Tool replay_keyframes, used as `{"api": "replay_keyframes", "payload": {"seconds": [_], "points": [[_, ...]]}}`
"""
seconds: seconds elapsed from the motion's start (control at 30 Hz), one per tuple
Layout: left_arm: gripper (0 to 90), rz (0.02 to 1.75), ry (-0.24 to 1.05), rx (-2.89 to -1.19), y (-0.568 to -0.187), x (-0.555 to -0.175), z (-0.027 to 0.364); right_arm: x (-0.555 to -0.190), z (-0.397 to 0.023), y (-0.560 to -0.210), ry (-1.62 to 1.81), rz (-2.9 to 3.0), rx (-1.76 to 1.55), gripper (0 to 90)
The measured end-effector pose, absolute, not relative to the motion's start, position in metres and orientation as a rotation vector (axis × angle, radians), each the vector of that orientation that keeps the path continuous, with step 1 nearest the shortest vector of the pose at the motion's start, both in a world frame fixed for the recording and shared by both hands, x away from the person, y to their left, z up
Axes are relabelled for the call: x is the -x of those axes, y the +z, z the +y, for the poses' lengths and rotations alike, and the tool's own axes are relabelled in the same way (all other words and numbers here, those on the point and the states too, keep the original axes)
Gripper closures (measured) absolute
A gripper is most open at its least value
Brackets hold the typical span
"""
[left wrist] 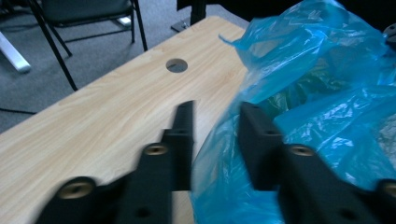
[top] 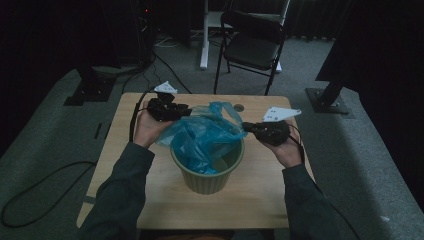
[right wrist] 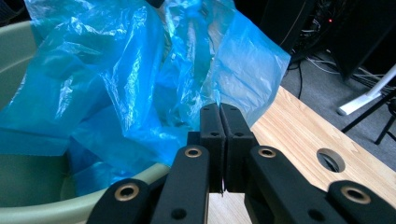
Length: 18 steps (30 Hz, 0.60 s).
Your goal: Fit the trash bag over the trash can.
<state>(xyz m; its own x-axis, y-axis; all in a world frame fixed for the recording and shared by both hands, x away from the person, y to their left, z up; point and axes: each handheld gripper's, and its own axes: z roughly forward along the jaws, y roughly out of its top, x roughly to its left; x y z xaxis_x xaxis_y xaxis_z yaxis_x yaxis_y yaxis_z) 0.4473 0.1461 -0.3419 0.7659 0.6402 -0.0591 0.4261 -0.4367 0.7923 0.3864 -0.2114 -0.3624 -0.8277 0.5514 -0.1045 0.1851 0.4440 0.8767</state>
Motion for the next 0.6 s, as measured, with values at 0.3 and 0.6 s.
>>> {"api": "replay_keyframes", "payload": {"seconds": [0.3,0.6], "points": [[87.3,0.859,0.277,-2.102,-0.352,-0.458,0.155,-0.393,-0.214,-0.368,1.278,2.323,-0.678,90.0],[87.1,0.939,0.207,-2.103,-0.376,-0.466,0.168,-0.4,-0.218,-0.384,1.219,2.342,-0.758,90.0]]}}
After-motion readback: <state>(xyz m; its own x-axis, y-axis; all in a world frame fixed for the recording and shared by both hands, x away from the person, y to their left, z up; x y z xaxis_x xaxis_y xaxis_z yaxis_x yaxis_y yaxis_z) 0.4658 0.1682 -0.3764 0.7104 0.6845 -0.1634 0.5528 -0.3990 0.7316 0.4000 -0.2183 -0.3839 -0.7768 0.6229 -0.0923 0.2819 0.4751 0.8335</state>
